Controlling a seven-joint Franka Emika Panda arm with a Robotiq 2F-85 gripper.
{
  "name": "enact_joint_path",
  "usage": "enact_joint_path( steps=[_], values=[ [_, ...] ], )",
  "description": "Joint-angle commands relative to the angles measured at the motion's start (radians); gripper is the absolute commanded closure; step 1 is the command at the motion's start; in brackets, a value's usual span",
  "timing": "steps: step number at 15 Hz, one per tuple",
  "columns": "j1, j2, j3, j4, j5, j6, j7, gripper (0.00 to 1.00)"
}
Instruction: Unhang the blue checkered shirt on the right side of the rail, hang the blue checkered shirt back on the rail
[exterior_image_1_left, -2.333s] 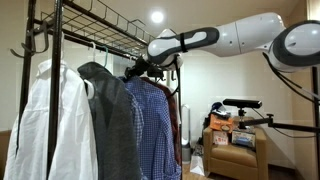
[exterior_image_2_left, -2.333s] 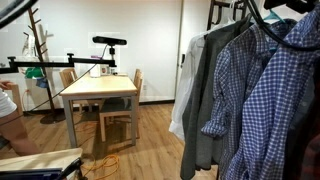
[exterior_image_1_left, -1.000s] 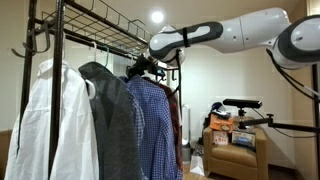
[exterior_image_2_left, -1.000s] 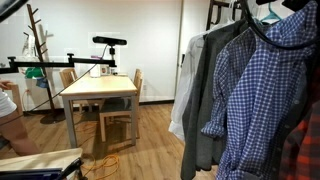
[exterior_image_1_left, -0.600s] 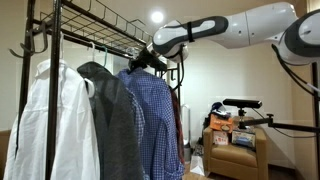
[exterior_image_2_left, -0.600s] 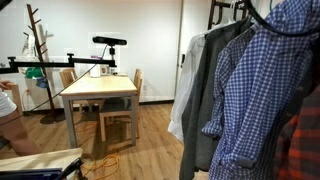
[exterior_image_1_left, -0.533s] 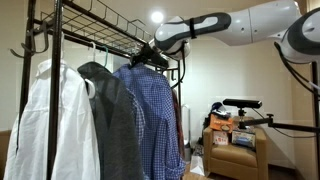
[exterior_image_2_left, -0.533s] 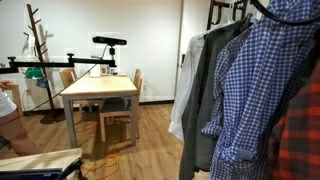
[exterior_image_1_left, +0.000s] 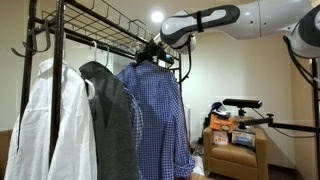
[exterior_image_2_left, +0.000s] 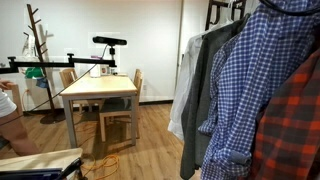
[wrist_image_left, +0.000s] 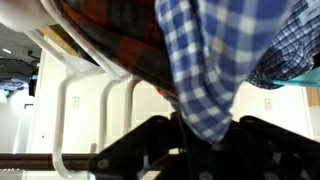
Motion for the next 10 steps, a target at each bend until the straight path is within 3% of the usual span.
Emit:
enact_joint_path(
  steps=[1, 6, 10],
  values=[
    [-0.011, -0.048, 0.018, -0.019, 0.041, -0.056, -0.030, 0.91],
    [-0.020, -0.032, 0.054, -0.069, 0.155, -0.135, -0.047, 0.91],
    [-0.012, -0.080, 0.035, -0.184, 0.160, -0.183, -0.012, 0.91]
  ],
)
